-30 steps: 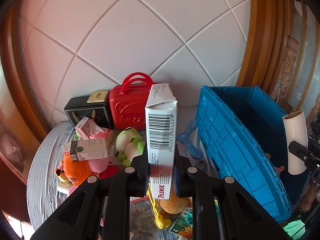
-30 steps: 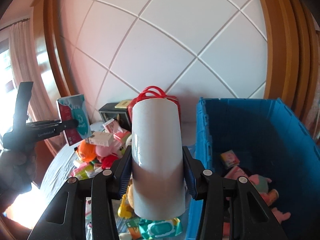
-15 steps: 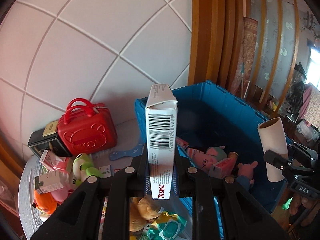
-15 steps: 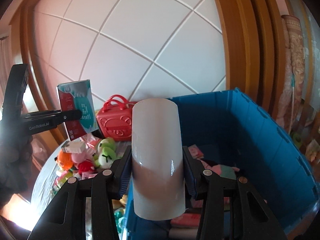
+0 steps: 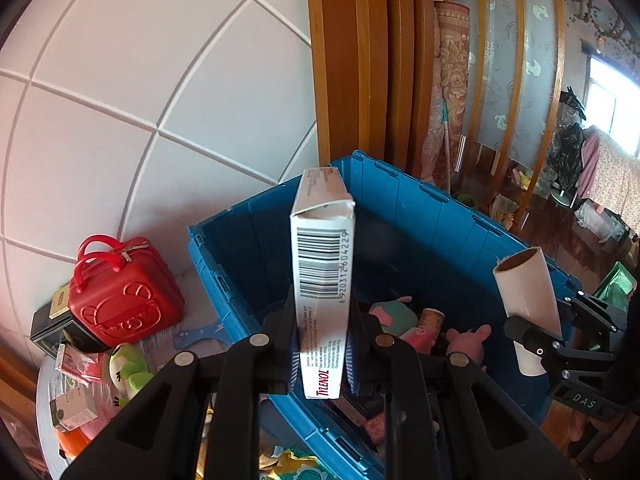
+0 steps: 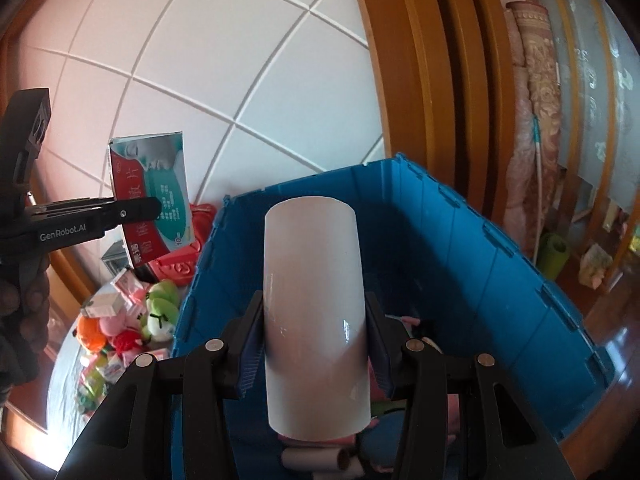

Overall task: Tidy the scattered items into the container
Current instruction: 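Carry the Tylenol box and paper roll over the blue crate and release both, then withdraw both tools from the crate back toward the table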

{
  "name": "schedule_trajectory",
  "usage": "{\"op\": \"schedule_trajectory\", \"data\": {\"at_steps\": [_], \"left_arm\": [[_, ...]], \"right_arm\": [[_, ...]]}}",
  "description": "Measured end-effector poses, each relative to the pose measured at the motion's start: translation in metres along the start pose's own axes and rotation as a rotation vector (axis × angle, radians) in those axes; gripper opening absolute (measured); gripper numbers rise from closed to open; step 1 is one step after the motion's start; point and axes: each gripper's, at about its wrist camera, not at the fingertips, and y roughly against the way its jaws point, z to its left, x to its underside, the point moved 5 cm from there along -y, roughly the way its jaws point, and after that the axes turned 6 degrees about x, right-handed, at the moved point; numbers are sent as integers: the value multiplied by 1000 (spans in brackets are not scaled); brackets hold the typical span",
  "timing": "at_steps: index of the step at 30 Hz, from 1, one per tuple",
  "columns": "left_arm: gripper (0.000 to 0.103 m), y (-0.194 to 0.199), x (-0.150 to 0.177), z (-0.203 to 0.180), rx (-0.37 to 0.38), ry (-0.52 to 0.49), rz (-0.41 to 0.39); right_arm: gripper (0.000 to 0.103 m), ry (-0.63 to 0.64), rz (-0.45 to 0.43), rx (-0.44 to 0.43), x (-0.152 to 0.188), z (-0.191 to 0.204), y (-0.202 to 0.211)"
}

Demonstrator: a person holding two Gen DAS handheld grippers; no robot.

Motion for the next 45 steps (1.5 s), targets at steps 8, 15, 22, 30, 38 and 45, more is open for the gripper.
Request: {"op": "schedule_trajectory", "data": {"at_steps": [8,15,22,30,38,45], "left_arm": [[18,-22,-14,-13,12,-12,13],[19,-31,-23,-15,21,-13,9],[103,-33,-20,-7,53,28,11],[103,-27,1,26,21,67,11],[103,-3,36,64,-18,129,13],[103,24,67,91,-54,181,6]], "right_arm": [[45,-19,19,33,-3,-25,-15],[47,-30,15,60,-8,-36,-23],[103,-79,-35,90,-18,-47,-25],[103,-66,-36,76,-23,-35,-26],[103,-7,-50,28,-24,6,-17],[103,45,-56,-23,-21,46,-11]]}}
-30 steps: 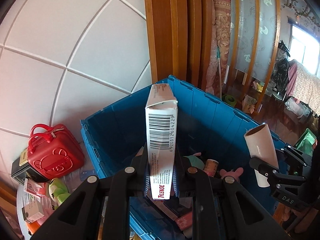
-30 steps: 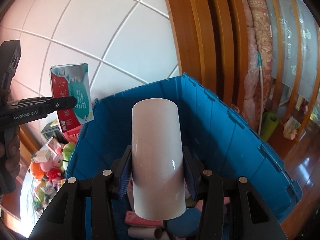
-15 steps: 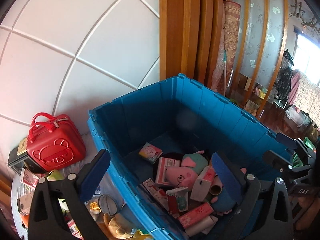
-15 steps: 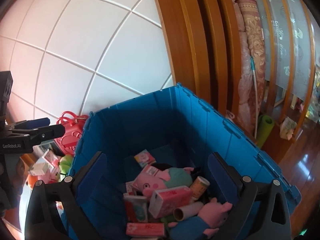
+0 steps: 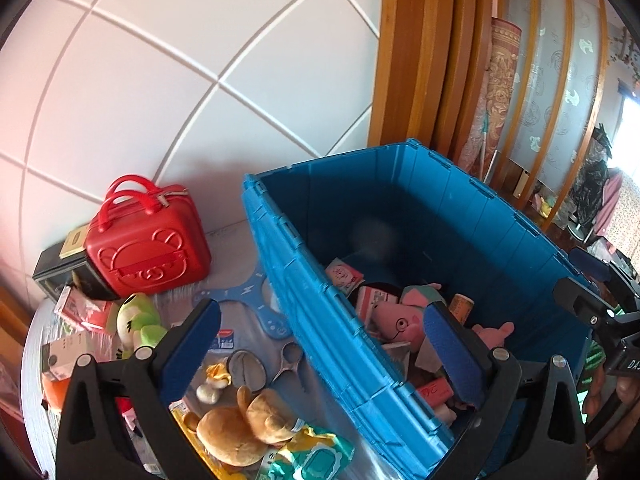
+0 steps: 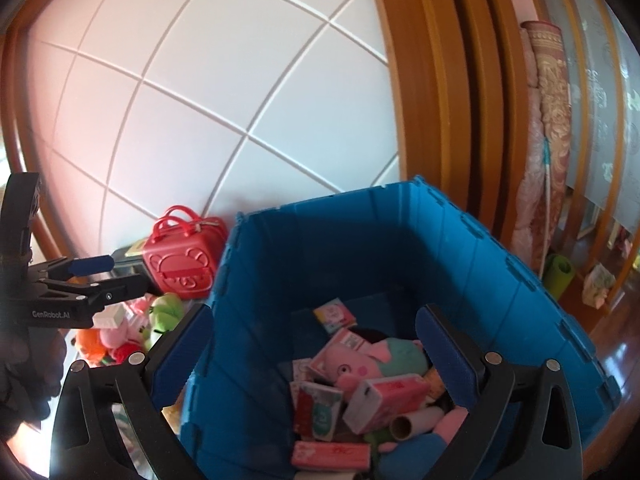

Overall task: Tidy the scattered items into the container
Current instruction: 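Withdraw both tools from the crate back toward the table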

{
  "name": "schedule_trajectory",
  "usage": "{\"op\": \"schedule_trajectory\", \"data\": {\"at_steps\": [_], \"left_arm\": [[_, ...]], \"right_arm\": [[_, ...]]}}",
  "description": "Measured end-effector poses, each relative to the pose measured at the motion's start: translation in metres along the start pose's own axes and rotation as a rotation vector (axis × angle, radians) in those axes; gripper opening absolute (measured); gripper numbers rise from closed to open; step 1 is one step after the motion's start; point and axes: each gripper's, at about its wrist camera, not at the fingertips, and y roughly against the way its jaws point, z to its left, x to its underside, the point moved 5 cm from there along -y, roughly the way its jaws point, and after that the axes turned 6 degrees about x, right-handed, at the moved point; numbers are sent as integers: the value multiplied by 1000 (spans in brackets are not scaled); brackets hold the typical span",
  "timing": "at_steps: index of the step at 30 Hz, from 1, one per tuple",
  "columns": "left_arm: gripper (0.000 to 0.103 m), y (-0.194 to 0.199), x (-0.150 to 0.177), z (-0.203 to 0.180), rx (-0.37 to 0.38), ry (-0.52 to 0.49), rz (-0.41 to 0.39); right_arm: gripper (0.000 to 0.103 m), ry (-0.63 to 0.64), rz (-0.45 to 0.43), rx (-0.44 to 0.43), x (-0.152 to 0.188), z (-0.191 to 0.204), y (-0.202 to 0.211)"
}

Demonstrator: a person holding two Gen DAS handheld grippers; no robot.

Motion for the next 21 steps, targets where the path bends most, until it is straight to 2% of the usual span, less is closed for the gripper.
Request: {"op": "schedule_trajectory", "data": {"at_steps": [10,21], "left_arm": [[103,39,48,63,-72,92,5],[103,81,120,161,-172,247,39]], "right_arm": [[103,67,7,-68,9,65,7],[103,163,52,-160,32,165,6]]}}
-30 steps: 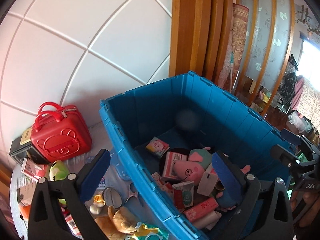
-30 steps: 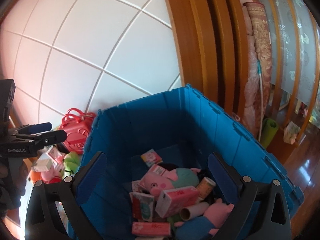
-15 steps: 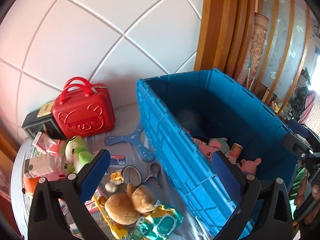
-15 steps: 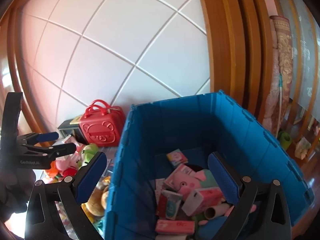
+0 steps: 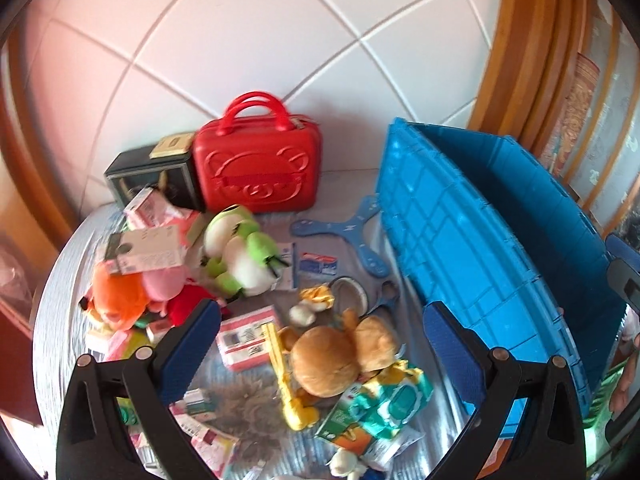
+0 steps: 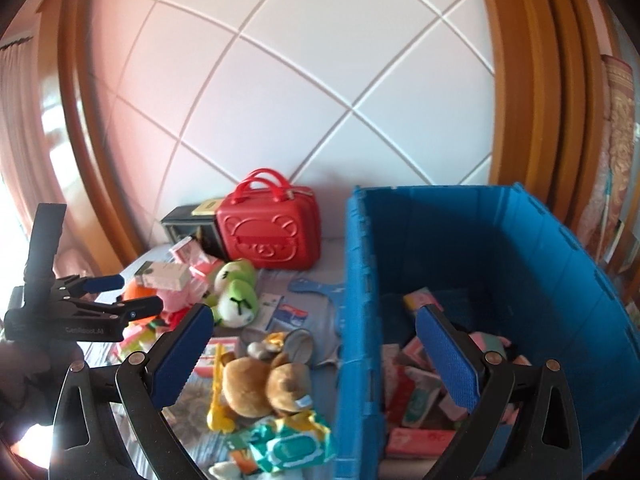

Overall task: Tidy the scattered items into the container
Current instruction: 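Withdraw both tools from the crate back toward the table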

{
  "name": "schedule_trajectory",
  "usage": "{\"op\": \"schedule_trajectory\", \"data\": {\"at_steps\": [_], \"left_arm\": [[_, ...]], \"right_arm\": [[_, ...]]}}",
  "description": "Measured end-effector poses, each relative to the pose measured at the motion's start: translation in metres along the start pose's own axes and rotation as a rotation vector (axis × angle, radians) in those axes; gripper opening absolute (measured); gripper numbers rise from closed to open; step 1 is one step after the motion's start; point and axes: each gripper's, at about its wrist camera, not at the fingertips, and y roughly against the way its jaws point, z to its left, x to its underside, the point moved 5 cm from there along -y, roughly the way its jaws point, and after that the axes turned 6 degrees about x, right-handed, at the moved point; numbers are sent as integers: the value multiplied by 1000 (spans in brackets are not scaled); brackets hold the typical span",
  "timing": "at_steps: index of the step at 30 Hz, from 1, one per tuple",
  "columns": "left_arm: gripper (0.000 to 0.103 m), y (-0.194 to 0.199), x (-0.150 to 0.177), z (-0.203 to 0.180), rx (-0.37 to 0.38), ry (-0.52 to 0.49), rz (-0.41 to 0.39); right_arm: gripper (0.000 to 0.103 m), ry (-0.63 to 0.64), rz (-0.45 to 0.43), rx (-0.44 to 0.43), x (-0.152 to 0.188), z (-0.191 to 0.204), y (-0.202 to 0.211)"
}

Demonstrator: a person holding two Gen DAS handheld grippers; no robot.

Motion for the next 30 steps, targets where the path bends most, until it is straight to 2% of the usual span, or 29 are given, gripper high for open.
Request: {"op": "schedule_trajectory", "data": {"at_steps": [9,17,23,30], "left_arm": [[103,18,46,109,-107,125,27],[103,29,85,176,-162,192,72],[103,24,122,227,-221,225,127],[97,2,173,285,-262,254,214]], "right_arm": [[103,72,53,-64,11,87,-23],[103,120,125,-111,38,146,-55],[103,166,211,-127,82,189,-93],[100,201,346,-143,151,232,-145]]}}
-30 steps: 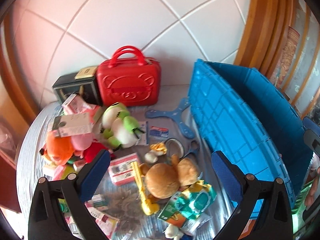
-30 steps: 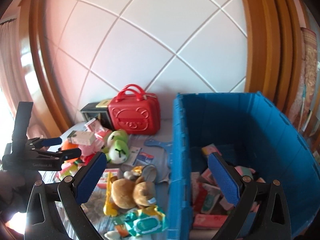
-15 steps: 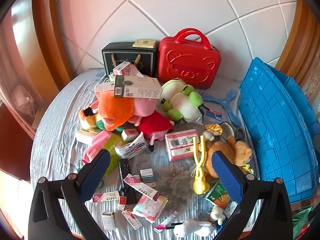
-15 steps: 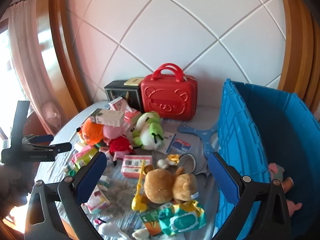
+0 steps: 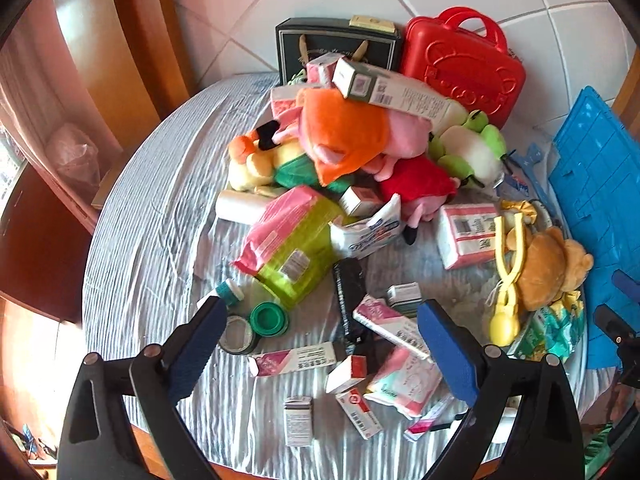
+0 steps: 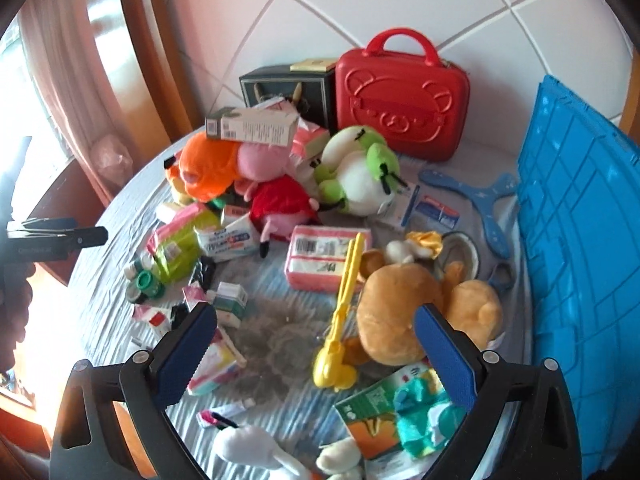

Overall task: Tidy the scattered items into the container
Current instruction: 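Withdraw both tools from the crate back toward the table, then grasp the green jar lid with the left tool while the right tool grasps the yellow toy grabber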

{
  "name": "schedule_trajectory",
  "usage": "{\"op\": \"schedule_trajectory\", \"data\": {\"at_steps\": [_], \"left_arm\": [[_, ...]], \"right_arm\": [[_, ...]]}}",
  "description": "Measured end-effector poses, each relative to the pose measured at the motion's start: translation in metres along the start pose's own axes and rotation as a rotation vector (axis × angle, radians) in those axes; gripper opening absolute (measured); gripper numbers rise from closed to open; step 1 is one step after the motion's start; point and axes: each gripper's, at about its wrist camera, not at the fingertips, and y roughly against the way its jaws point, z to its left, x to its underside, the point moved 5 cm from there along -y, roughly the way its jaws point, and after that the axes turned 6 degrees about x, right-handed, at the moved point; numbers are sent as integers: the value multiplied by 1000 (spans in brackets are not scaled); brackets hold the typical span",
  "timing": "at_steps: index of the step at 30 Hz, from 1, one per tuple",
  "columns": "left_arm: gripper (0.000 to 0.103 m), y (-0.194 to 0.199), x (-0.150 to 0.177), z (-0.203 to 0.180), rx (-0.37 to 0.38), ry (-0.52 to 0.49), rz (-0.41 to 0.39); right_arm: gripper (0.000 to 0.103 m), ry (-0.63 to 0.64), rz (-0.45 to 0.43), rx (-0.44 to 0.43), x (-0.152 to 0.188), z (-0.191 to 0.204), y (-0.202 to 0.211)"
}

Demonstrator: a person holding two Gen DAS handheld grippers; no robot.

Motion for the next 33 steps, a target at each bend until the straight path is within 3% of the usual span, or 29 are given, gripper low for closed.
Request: {"op": "schedule_trajectory", "data": {"at_steps": [9,16,21,23,26,29,32,33], "left_arm": [[83,-81,38,64,-35,35,111],[82,-131,43,71,-17,19,135],[60,-157,46,66,-16,1,166],[57,-160,47,62,-29,-31,150],[41,-160,46,57,-25,-47,143],[41,-160,47,53,-20,-55,143],[41,-159,48,51,-15,-53,139],[41,-158,48,51,-13,-50,139]], "right_arm": [[92,-24,149,22,50,17,-92],[91,-54,185,53,70,15,-129],[91,-68,186,70,74,10,-146],[91,-75,187,64,75,8,-154],[91,-67,170,57,73,8,-160],[91,-62,153,57,70,10,-164],[70,-51,134,60,64,14,-163],[53,-52,135,58,62,15,-164]]}}
